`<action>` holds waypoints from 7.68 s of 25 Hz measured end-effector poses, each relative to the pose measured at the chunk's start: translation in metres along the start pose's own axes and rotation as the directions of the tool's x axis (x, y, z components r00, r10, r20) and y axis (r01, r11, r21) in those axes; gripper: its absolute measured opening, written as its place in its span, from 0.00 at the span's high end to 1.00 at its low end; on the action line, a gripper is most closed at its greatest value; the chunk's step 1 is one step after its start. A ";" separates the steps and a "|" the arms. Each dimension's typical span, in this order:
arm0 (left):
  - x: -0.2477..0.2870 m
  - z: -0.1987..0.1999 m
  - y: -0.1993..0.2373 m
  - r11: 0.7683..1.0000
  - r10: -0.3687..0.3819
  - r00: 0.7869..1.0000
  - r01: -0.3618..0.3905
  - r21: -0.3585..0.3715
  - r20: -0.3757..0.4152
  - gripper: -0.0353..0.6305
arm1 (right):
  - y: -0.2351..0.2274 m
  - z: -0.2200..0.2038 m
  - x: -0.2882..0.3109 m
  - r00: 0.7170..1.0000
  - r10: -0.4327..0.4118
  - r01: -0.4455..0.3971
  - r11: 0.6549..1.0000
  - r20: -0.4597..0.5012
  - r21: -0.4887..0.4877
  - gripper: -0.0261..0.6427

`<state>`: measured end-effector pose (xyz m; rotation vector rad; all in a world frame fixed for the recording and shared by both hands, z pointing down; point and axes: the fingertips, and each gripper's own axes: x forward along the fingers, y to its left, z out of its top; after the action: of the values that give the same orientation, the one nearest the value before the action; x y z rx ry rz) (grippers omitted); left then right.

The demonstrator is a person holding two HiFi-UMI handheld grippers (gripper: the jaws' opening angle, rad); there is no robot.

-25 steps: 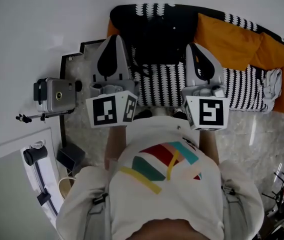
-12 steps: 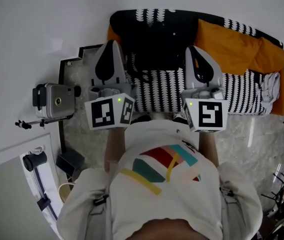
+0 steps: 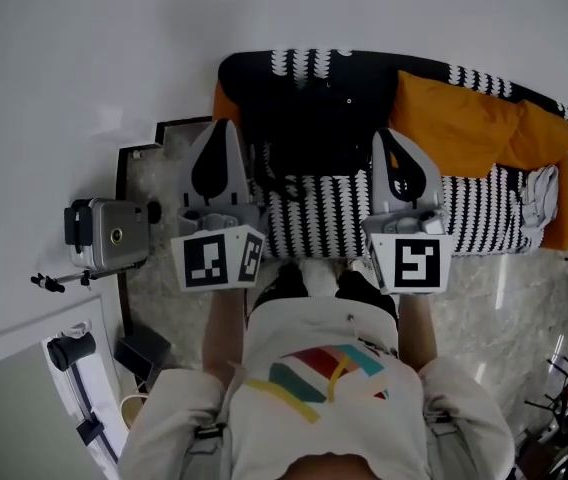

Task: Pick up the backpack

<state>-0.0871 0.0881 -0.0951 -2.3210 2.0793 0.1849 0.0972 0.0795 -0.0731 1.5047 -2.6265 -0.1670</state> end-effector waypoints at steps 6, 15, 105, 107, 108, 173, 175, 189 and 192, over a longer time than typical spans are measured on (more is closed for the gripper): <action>0.042 -0.063 0.033 0.998 -0.002 0.996 -0.003 -0.057 -0.086 0.93 | -0.008 -0.055 0.046 0.998 -0.006 0.008 1.000 -0.055 0.027 0.95; 0.062 -0.219 0.063 0.999 0.025 0.982 -0.028 -0.016 -0.186 0.93 | -0.001 -0.188 0.104 0.995 0.020 -0.015 0.999 -0.093 0.052 0.95; 0.163 -0.420 0.024 0.897 -0.442 0.829 0.419 -0.143 -0.341 0.55 | -0.075 -0.515 0.224 0.683 -0.020 0.017 1.000 -0.730 -0.012 0.76; 0.147 -0.420 0.045 0.926 -0.378 0.862 0.356 -0.129 -0.338 0.55 | -0.076 -0.515 0.222 0.684 -0.016 0.020 1.000 -0.729 -0.003 0.77; 0.139 -0.422 0.055 0.938 -0.345 0.874 0.324 -0.120 -0.341 0.55 | -0.077 -0.513 0.220 0.687 -0.012 0.021 1.000 -0.727 0.003 0.77; 0.174 -0.322 0.055 0.966 -0.233 0.897 0.258 0.018 -0.376 0.88 | -0.077 -0.312 0.182 0.946 -0.066 0.106 0.988 -0.319 0.110 0.91; 0.173 -0.293 0.051 0.964 -0.238 0.904 0.265 0.029 -0.355 0.88 | -0.080 -0.285 0.177 0.952 -0.081 0.116 0.988 -0.296 0.102 0.91; 0.191 -0.109 0.016 0.966 -0.245 0.953 0.256 0.042 -0.176 0.88 | -0.122 -0.108 0.148 0.973 -0.162 0.174 0.983 -0.162 0.063 0.91; 0.189 -0.073 0.004 0.968 -0.242 0.960 0.248 0.023 -0.143 0.88 | -0.134 -0.071 0.138 0.976 -0.169 0.175 0.984 -0.141 0.033 0.91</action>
<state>-0.0656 -0.1067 -0.0412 -2.6063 1.8034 -0.0256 0.1521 -0.1099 -0.0172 1.6940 -2.4089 -0.0172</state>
